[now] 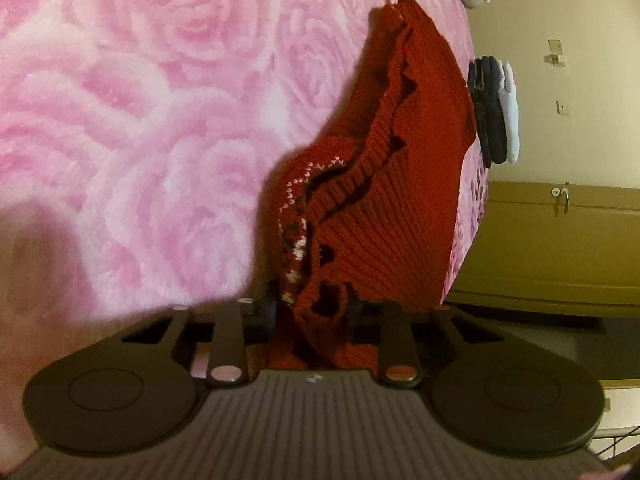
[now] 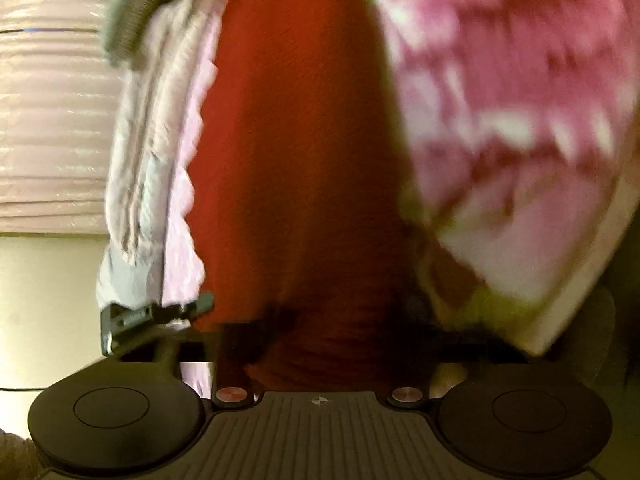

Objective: Fold clothes
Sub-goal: 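Grasp the folded sweater's end with both grippers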

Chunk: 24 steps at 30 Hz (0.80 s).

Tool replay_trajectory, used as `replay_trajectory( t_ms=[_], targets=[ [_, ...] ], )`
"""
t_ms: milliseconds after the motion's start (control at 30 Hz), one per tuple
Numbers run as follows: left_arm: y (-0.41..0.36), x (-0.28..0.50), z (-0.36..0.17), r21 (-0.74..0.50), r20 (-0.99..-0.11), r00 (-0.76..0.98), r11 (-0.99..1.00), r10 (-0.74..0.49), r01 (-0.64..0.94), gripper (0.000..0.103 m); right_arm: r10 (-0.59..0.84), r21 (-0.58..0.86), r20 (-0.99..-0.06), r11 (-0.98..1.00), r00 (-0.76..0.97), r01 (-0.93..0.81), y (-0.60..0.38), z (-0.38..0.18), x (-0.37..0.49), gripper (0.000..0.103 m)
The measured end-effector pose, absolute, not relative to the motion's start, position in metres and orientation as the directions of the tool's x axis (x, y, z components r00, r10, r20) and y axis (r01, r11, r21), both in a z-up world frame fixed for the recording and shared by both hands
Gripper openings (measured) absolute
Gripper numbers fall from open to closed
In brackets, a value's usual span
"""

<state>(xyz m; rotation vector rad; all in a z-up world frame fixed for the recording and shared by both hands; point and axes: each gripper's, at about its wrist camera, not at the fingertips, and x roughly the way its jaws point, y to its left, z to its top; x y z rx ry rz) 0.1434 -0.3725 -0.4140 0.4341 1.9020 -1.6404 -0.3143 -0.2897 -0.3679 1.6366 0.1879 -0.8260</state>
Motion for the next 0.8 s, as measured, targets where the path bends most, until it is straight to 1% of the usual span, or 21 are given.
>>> replay_trajectory(
  t_ms=[33, 67, 100, 133, 267, 467, 633, 700, 800],
  targets=[
    [-0.374, 0.143, -0.414, -0.784, -0.616, -0.777, 0.188, -0.125, 0.592, 0.019, -0.314, 0.797, -0.603, -0.265, 0.733, 0.543, -0.289, -0.370, -0.314, 0.032],
    [-0.375, 0.144, -0.414, -0.785, -0.615, -0.778, 0.184, -0.124, 0.591, 0.016, -0.311, 0.797, -0.604, -0.274, 0.734, 0.539, -0.288, -0.371, -0.314, 0.024],
    [-0.375, 0.143, -0.412, -0.787, -0.614, -0.780, 0.176, -0.125, 0.591, 0.016, -0.311, 0.797, -0.603, -0.284, 0.735, 0.534, -0.287, -0.372, -0.313, 0.012],
    [-0.375, 0.143, -0.410, -0.789, -0.612, -0.780, 0.164, -0.126, 0.593, 0.015, -0.329, 0.801, -0.597, -0.292, 0.732, 0.522, -0.286, -0.370, -0.315, 0.010],
    [-0.375, 0.142, -0.394, -0.805, -0.593, -0.792, 0.141, -0.143, 0.577, 0.013, -0.378, 0.819, -0.574, -0.297, 0.727, 0.492, -0.282, -0.352, -0.318, 0.010],
    [-0.393, 0.134, -0.342, -0.858, -0.514, -0.832, 0.105, -0.211, 0.503, 0.013, -0.457, 0.854, -0.520, -0.278, 0.722, 0.440, -0.295, -0.313, -0.330, 0.009],
    [-0.443, 0.118, -0.300, -0.891, -0.447, -0.854, 0.050, -0.266, 0.451, 0.013, -0.535, 0.905, -0.426, -0.244, 0.730, 0.349, -0.339, -0.284, -0.354, 0.009],
    [-0.470, 0.106, -0.288, -0.899, -0.428, -0.860, 0.035, -0.278, 0.436, 0.013, -0.565, 0.914, -0.406, -0.259, 0.718, 0.313, -0.367, -0.279, -0.366, 0.009],
    [-0.517, 0.086, -0.293, -0.903, -0.428, -0.859, 0.081, -0.280, 0.423, 0.013, -0.601, 0.914, -0.403, -0.302, 0.690, 0.271, -0.415, -0.281, -0.386, 0.010]
  ],
)
